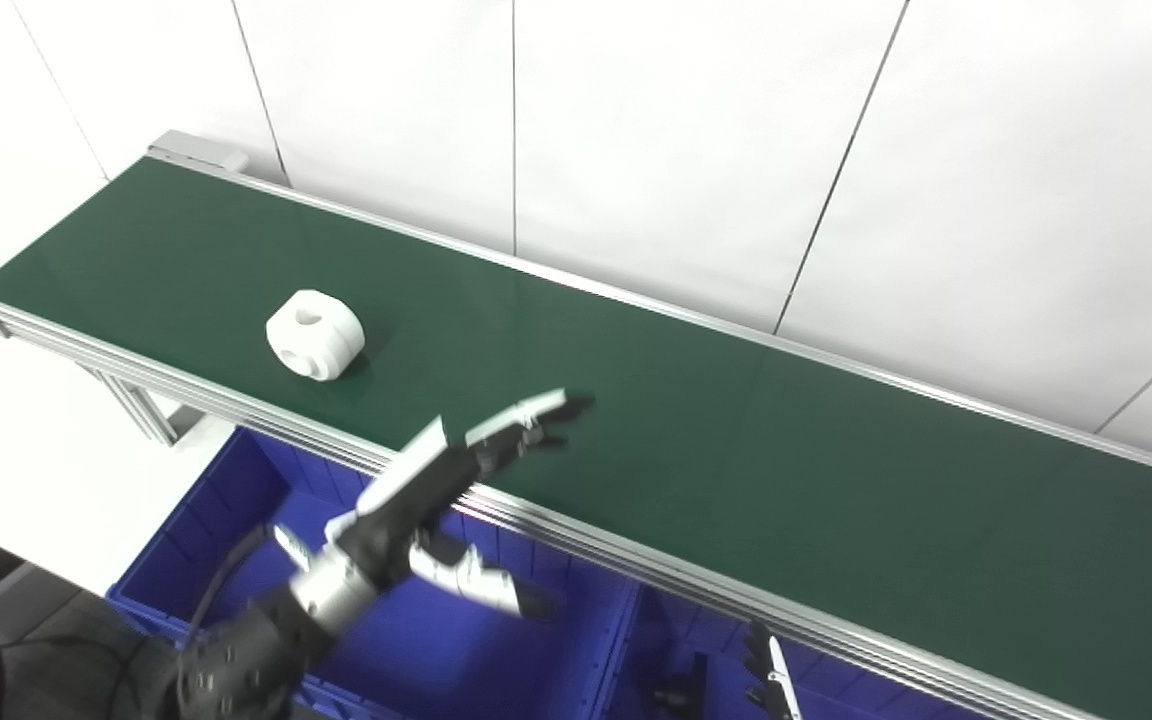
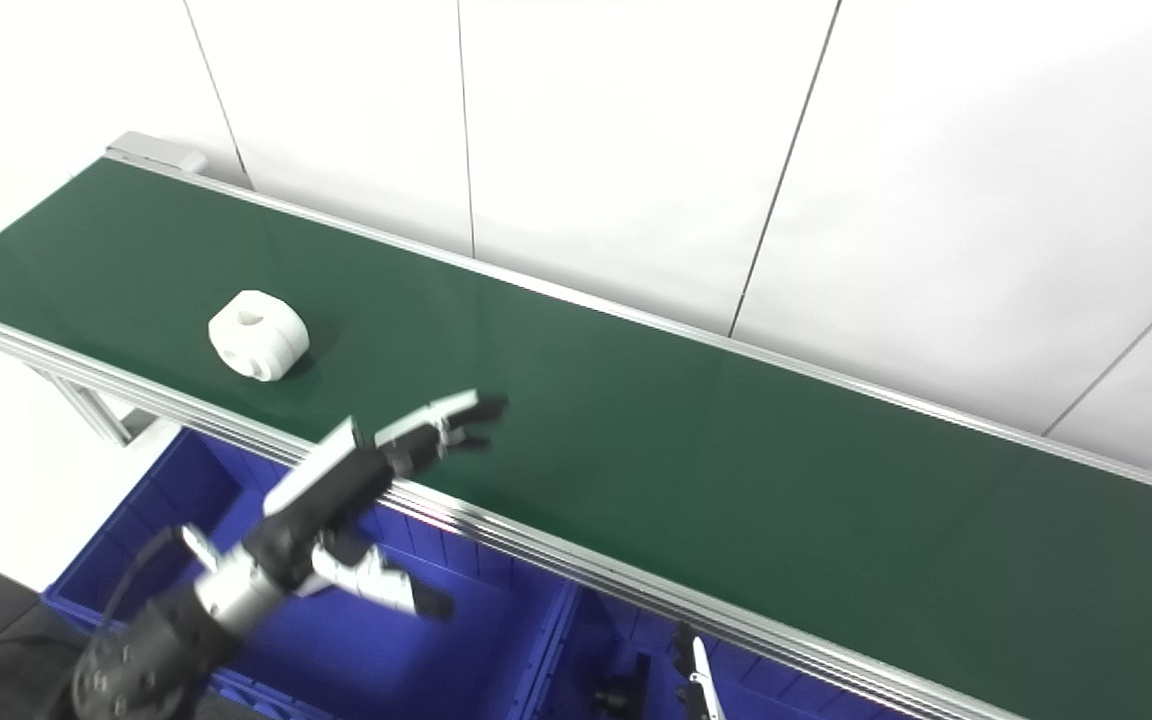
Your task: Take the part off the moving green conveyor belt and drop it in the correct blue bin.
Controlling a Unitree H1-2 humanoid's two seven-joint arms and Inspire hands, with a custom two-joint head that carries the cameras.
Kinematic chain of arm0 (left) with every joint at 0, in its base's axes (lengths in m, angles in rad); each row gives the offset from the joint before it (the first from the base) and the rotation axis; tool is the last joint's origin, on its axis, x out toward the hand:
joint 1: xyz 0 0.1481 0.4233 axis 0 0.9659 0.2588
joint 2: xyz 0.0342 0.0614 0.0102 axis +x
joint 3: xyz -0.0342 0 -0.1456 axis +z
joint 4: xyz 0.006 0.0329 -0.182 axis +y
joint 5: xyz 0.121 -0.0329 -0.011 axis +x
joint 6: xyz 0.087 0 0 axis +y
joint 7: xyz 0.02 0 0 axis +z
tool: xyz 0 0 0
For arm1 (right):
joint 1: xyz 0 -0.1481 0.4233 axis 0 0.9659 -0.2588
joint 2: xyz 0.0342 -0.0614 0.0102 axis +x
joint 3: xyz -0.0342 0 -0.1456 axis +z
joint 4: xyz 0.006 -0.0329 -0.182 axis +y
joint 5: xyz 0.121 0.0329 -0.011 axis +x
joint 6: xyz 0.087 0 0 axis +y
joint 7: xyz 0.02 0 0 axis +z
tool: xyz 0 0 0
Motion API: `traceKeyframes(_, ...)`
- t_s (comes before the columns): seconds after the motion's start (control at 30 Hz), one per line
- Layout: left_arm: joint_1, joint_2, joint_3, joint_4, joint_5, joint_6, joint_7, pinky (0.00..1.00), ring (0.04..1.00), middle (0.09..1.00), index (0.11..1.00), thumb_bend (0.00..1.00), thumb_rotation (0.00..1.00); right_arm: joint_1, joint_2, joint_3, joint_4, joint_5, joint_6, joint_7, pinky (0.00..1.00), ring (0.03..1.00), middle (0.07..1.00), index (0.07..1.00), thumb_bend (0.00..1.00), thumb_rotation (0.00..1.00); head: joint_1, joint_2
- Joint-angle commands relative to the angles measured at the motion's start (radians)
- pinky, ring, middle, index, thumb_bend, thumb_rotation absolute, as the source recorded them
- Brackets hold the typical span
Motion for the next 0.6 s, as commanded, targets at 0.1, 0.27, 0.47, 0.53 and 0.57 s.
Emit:
traceKeyframes(0.1, -0.106, 0.072, 0.052, -0.034, 0.030, 0.049, 0.011, 0.88, 0.948, 0.973, 0.944, 0.75, 0.33, -0.011, 0.023, 0.001, -0.013, 0.011, -0.071, -0.028, 0.86, 0.923, 0.955, 1.000, 0.60, 0.42, -0.047, 0.019)
traceKeyframes(0.27, -0.185, 0.135, 0.097, 0.019, 0.031, 0.055, 0.006, 0.87, 0.938, 0.976, 0.948, 0.74, 0.33, -0.015, 0.034, 0.003, -0.017, 0.006, -0.079, -0.035, 0.84, 0.908, 0.943, 0.990, 0.61, 0.43, -0.155, 0.069)
traceKeyframes(0.47, -0.283, 0.197, 0.107, 0.145, 0.073, 0.034, -0.004, 0.86, 0.922, 0.963, 0.954, 0.73, 0.34, -0.005, 0.046, 0.006, -0.053, -0.029, -0.037, -0.028, 0.80, 0.889, 0.919, 0.973, 0.68, 0.44, -0.216, 0.113)
traceKeyframes(0.53, -0.305, 0.207, 0.102, 0.178, 0.091, 0.027, -0.003, 0.85, 0.914, 0.954, 0.945, 0.73, 0.32, -0.004, 0.049, 0.005, -0.059, -0.035, -0.034, -0.026, 0.79, 0.882, 0.916, 0.972, 0.69, 0.43, -0.216, 0.120)
traceKeyframes(0.57, -0.318, 0.211, 0.099, 0.198, 0.108, 0.035, -0.001, 0.85, 0.914, 0.954, 0.944, 0.73, 0.31, -0.002, 0.051, 0.004, -0.065, -0.036, -0.028, -0.022, 0.79, 0.882, 0.916, 0.972, 0.69, 0.43, -0.210, 0.126)
